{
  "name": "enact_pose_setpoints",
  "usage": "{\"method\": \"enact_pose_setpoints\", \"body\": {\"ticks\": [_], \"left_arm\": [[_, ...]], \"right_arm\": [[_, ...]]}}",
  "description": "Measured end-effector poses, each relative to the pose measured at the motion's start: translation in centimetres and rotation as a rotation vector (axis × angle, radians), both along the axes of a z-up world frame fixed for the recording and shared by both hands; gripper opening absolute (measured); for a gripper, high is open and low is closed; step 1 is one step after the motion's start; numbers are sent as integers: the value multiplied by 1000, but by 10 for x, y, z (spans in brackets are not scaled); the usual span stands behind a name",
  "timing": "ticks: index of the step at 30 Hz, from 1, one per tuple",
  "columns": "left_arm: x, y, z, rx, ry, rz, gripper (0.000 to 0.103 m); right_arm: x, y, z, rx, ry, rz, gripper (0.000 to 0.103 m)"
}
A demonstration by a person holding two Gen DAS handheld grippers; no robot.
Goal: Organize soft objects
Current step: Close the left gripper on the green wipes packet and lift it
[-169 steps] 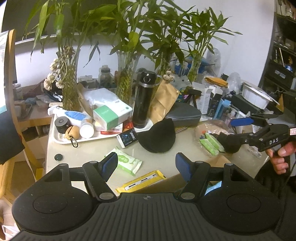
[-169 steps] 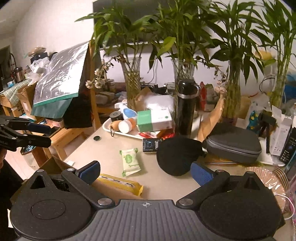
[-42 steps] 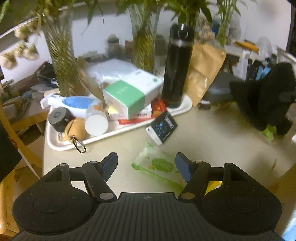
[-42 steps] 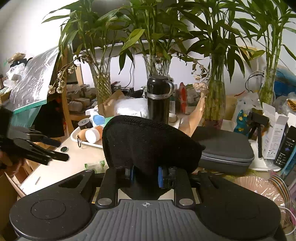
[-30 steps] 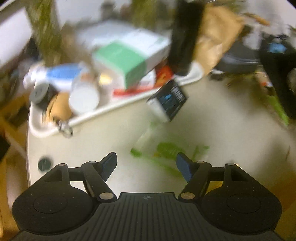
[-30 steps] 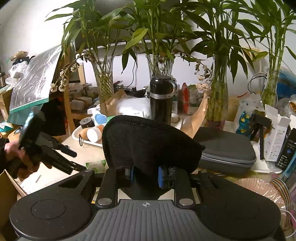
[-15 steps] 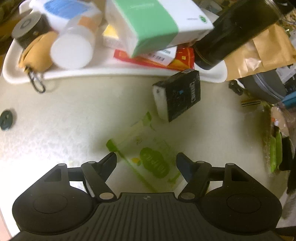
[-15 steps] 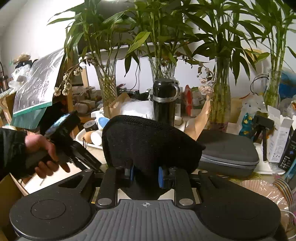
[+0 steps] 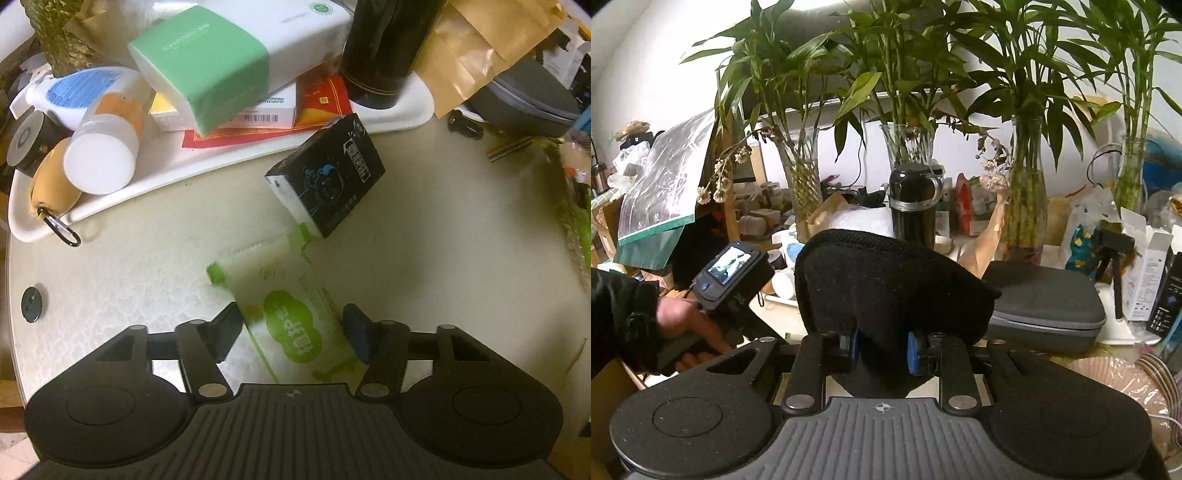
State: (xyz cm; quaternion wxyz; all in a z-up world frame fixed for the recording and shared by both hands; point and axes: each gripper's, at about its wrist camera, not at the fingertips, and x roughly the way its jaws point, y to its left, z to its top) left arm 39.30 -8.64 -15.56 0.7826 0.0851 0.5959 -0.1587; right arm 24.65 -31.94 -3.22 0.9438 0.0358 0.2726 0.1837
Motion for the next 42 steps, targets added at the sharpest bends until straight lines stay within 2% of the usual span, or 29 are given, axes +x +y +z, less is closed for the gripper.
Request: {"method": "enact_pose_setpoints", "body": {"ticks": [9, 17, 22, 26, 35, 42], "left_arm": [[-15, 18, 13, 27, -68, -14, 51], [-26, 44, 56, -16, -156, 18, 51], [-49, 55, 87, -41, -217, 15, 51], [-69, 57, 112, -53, -258, 13, 51], [-109, 63, 155, -79, -329, 29, 51], [-147, 64, 181, -51, -380, 45, 51]], "right_arm": [[2, 3, -2, -3, 25, 0, 27], [0, 8, 2, 4, 17, 15, 27], [-6, 9, 8, 17, 0, 29, 27], [-16, 5, 14, 36, -10, 23, 27], [-54, 12, 49, -11, -70, 68, 27], [-83, 17, 66, -42, -96, 93, 27]]}}
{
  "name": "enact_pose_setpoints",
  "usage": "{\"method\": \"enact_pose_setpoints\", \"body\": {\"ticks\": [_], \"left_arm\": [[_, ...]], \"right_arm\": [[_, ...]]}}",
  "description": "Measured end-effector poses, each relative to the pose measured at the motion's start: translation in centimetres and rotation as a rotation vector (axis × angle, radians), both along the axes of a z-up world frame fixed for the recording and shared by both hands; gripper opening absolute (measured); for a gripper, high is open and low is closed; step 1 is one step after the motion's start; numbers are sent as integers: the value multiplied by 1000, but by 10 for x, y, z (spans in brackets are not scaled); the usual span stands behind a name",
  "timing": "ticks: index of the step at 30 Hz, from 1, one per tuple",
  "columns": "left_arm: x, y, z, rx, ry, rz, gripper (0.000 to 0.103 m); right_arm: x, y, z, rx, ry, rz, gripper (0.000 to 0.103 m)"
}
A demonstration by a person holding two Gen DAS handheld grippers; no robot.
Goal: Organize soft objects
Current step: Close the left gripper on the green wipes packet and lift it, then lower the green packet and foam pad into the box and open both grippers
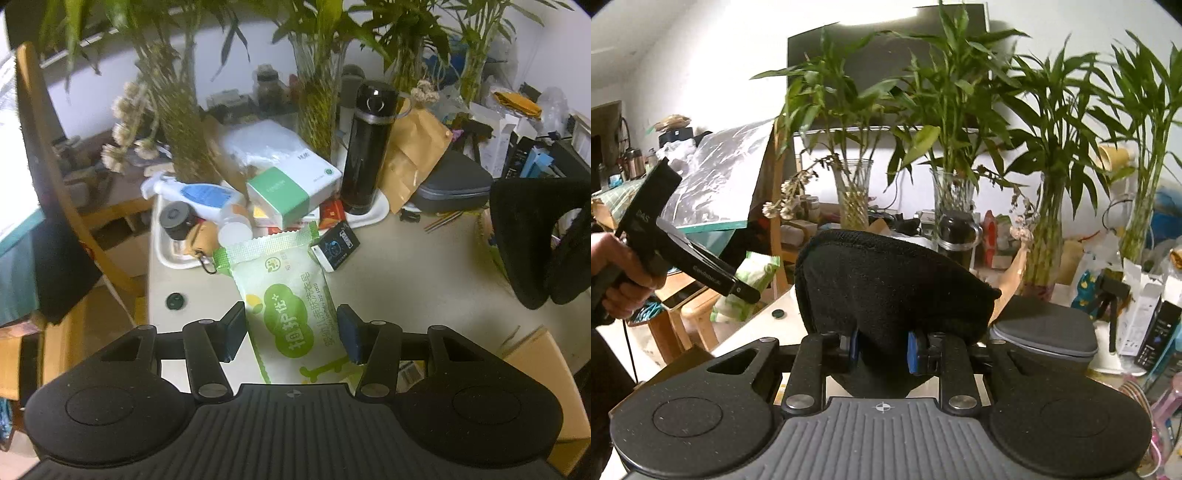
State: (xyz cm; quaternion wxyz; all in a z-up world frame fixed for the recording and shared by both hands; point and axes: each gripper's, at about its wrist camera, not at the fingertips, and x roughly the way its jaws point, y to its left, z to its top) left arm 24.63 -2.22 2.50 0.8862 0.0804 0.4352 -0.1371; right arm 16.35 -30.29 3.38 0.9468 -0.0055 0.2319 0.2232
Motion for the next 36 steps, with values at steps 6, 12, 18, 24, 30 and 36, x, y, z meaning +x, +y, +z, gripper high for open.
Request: {"method": "enact_pose_setpoints", "body": {"ticks": [6, 12, 18, 24, 30, 36], "left_arm": [[-31, 2, 18, 29, -33, 26, 51], [-59, 8, 28, -29, -26, 5, 51], [-81, 12, 24, -104, 26, -30, 51], [-95, 14, 6, -166, 100, -61, 51], [-105, 15, -9, -270, 145, -110, 52], [-113, 26, -11, -339, 118, -95, 61]], "right_arm": [[-25, 4, 7, -17, -7, 16, 27], [-46, 8, 9, -28, -11, 32, 27], [-61, 11, 11, -28, -13, 40, 27], [-70, 15, 11, -39, -10, 51, 27], [-77, 19, 12, -49, -11, 70, 27], [-85, 21, 12, -44, -13, 89, 27]]}}
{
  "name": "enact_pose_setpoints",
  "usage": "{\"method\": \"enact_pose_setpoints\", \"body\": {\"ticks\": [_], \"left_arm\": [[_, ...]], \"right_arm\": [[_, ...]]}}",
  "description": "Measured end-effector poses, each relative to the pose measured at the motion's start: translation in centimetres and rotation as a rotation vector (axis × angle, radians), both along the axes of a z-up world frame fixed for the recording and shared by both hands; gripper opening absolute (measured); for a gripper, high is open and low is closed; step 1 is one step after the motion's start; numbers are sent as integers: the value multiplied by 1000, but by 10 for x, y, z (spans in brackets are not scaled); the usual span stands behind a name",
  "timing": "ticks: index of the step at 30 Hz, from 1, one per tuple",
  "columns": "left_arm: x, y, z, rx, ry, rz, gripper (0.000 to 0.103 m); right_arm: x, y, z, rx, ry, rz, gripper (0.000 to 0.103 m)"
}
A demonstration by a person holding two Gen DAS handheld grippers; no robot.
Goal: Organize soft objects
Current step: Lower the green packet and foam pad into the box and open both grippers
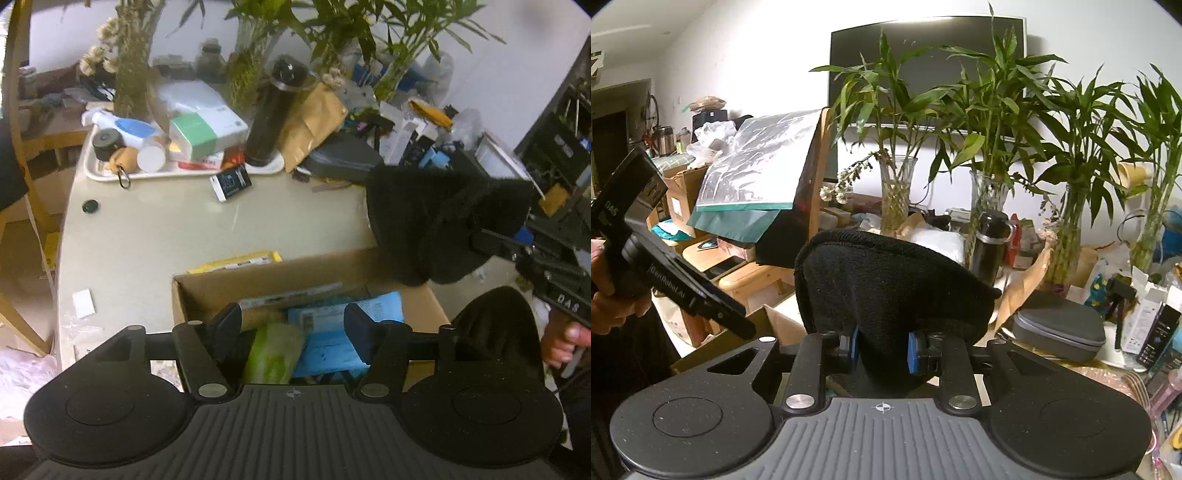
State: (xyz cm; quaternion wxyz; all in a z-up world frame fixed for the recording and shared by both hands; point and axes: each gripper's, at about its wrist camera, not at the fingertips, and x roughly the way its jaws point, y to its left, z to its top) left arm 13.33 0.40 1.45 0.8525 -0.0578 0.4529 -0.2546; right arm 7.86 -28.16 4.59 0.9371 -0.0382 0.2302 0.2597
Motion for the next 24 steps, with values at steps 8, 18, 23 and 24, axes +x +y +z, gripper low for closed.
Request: {"method": "enact_pose_setpoints", "body": {"ticks": [8, 18, 23, 24], "left_arm": [[-15, 15, 3, 37, -44, 51, 61], [-23, 31, 5, 60, -82, 89, 61], [-28, 36, 8, 84, -100, 103, 61], [-29, 37, 9, 84, -101, 104, 61]], "right_arm": [[-11, 5, -4, -10, 13, 33, 27], [-21, 24, -2, 24, -22, 132, 47], [-14, 38, -30, -81, 74, 143, 84], [-13, 37, -33, -72, 96, 145, 89]]}}
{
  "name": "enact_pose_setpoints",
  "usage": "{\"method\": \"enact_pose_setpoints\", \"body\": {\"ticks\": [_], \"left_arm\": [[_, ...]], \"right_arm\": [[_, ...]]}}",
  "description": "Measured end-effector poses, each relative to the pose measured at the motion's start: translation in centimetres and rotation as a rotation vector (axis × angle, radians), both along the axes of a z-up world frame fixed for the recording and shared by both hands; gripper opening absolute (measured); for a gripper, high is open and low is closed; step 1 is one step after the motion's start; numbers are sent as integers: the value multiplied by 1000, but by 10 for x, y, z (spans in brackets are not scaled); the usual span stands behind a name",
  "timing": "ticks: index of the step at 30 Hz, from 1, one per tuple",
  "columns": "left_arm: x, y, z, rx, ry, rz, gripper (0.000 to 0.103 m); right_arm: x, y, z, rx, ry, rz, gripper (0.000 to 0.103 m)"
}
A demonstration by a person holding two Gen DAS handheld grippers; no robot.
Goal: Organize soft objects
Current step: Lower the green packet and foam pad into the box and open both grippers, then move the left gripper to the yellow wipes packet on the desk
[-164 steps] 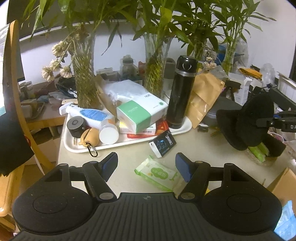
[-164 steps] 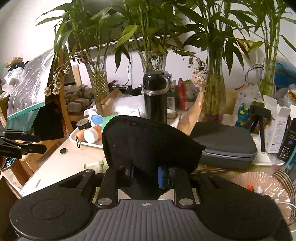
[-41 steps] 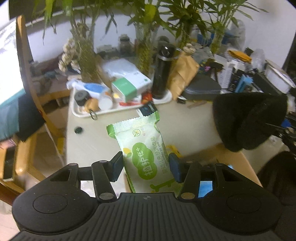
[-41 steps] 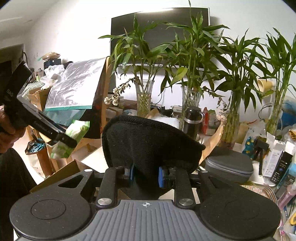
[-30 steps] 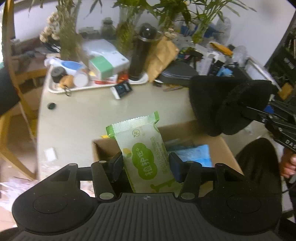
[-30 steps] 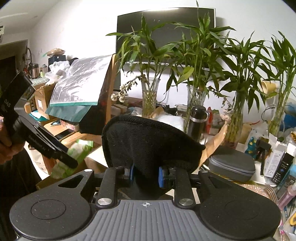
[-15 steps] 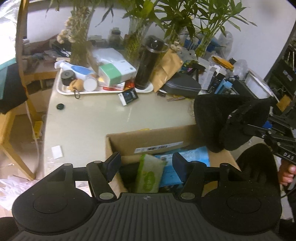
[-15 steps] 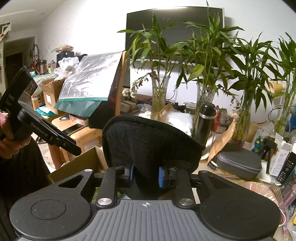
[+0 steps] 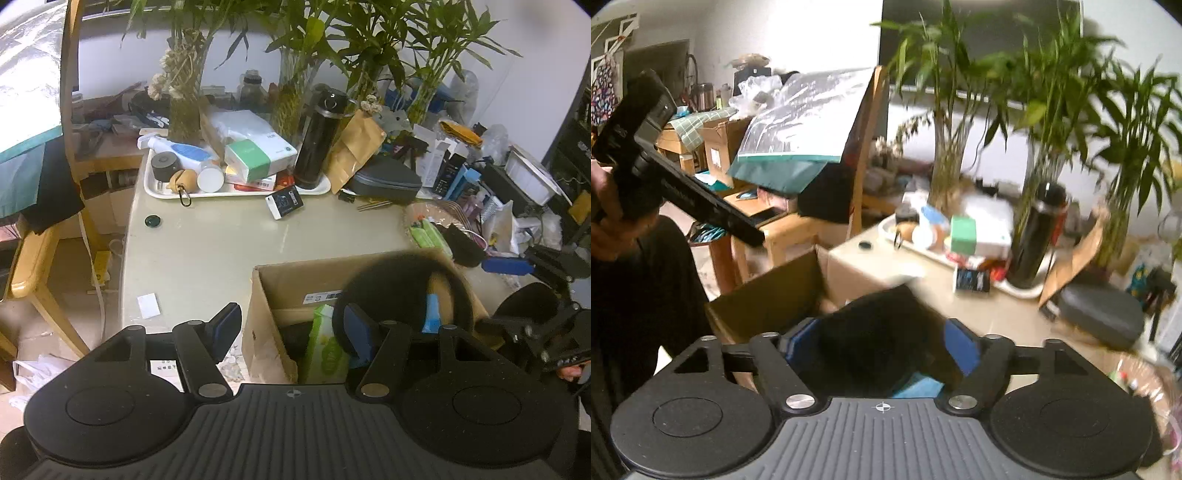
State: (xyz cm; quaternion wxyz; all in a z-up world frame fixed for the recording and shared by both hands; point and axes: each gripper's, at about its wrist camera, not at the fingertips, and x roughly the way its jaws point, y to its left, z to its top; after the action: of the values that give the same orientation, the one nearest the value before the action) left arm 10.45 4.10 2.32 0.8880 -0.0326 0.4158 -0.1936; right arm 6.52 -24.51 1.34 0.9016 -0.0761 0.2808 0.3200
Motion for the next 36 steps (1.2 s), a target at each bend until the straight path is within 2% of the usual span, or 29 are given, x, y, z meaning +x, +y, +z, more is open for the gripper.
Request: {"method": "enact_pose_setpoints", "body": {"ticks": [1, 2, 7, 13, 26, 36], "left_arm": [[-1, 1, 0, 0, 0, 0, 61], [-1, 2, 0, 2, -1, 0, 61], [-2, 3, -4, 36, -18, 8, 61], [3, 1, -9, 17, 4, 18, 61], [7, -10, -11, 53, -16, 0, 61], [12, -13, -19, 79, -8, 13, 61]], "right_arm": [[-1, -1, -1, 3, 10, -2, 96], [-2, -3, -2, 0, 12, -8, 99], [-3, -10, -6, -15, 36, -27, 103], [2, -17, -9, -5, 63, -77, 103], [16, -21, -10, -5, 105, -150, 103], [44, -27, -23, 23, 275, -257, 103]]}}
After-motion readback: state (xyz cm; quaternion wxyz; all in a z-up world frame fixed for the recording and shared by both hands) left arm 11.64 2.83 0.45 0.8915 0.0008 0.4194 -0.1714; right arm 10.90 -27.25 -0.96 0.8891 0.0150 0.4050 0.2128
